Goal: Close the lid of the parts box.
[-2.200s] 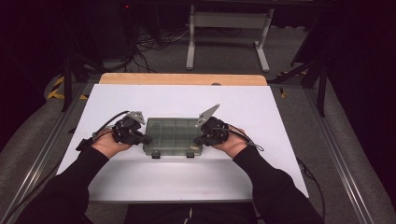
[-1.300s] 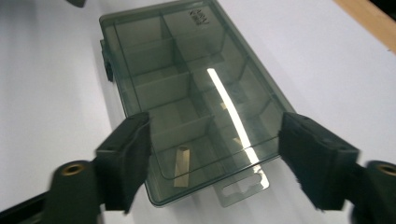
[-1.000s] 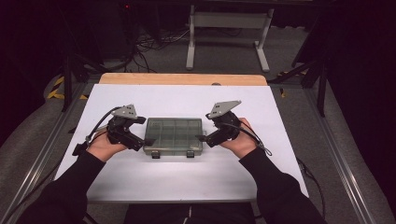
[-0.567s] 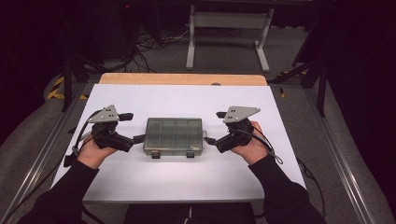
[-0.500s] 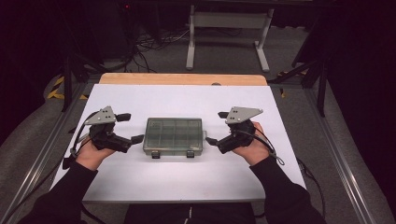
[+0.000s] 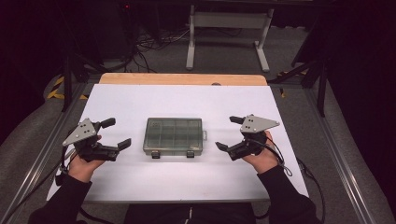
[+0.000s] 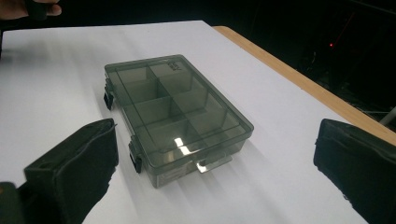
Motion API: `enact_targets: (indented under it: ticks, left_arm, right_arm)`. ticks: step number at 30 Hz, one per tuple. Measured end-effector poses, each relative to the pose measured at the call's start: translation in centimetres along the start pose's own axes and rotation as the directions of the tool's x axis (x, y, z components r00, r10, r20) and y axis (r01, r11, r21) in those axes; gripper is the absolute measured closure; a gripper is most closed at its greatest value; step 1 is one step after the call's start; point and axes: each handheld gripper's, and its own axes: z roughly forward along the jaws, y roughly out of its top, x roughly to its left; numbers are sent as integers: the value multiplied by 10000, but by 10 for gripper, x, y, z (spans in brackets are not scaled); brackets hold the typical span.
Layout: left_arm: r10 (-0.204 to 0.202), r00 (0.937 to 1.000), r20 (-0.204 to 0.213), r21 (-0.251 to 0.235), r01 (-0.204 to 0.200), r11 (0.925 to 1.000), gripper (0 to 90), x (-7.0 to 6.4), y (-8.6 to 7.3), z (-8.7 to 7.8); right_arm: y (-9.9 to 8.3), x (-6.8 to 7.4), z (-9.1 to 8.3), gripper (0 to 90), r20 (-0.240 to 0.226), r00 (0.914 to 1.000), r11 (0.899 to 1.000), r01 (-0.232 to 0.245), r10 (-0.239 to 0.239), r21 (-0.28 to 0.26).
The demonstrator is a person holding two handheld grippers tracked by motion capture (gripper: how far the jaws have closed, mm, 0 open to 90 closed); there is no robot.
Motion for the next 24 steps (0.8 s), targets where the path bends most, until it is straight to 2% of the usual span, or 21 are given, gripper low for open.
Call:
enact_targets:
  ticks: [4, 13, 16, 19, 24]
  left_arm:
    - [36, 9996, -279, -63, -37, 10000, 27, -2, -10, -4]
    - [-39, 9992, -391, -87, 36, 10000, 24, -3, -30, -7]
    - [-48, 9990, -436, -256, 36, 9997, 24, -6, -37, -7]
    - [2, 9988, -492, -12, -2, 10000, 24, -6, -44, -6]
    - [67, 9986, -523, 0, -67, 10000, 24, -7, -53, -6]
  right_arm:
    - [-9, -1, -6, 0, 136, 9999, 9996, -71, 75, -282]
    - [-37, -1, -15, 0, 338, 9990, 9981, -276, 295, -551]
    - [-44, 1, -16, 0, 373, 9987, 9980, -313, 334, -546]
    - [-52, 2, -17, 0, 382, 9983, 9970, -409, 434, -655]
    - [-65, 4, -18, 0, 425, 9970, 9953, -621, 654, -747]
